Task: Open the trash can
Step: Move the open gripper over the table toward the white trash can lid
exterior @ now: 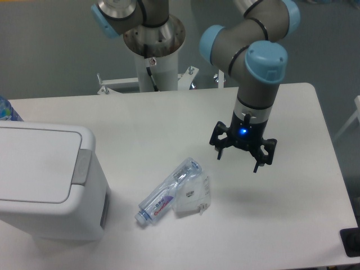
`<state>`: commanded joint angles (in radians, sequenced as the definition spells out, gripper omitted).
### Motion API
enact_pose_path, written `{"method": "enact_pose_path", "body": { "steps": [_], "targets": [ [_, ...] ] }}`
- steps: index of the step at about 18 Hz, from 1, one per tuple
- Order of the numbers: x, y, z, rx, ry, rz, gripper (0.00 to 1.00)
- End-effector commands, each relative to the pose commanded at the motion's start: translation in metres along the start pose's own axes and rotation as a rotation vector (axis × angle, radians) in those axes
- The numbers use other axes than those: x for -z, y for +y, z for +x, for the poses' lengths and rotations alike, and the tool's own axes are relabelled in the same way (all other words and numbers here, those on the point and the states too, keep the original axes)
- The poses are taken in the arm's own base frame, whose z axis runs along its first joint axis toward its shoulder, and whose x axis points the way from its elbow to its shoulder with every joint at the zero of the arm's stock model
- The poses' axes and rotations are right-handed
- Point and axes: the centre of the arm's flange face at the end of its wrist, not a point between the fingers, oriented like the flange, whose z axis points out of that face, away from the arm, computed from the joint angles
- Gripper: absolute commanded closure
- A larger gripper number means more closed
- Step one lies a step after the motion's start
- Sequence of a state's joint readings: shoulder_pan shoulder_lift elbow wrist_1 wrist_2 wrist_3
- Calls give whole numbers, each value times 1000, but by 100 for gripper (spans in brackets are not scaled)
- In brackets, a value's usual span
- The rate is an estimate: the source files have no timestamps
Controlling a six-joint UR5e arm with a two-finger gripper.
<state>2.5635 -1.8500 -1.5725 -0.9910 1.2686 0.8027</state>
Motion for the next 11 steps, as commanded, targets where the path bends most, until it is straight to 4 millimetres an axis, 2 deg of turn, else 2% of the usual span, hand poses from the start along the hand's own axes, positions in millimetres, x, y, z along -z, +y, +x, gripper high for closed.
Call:
{"method": "enact_pose_path", "body": {
  "steps": [6, 8, 11],
  "targets": [
    [16, -64, 63, 112, 10, 59, 0],
    [18, -78, 82, 139, 28, 74, 0],
    [32, -100, 108, 191, 55, 116, 0]
  ]
}}
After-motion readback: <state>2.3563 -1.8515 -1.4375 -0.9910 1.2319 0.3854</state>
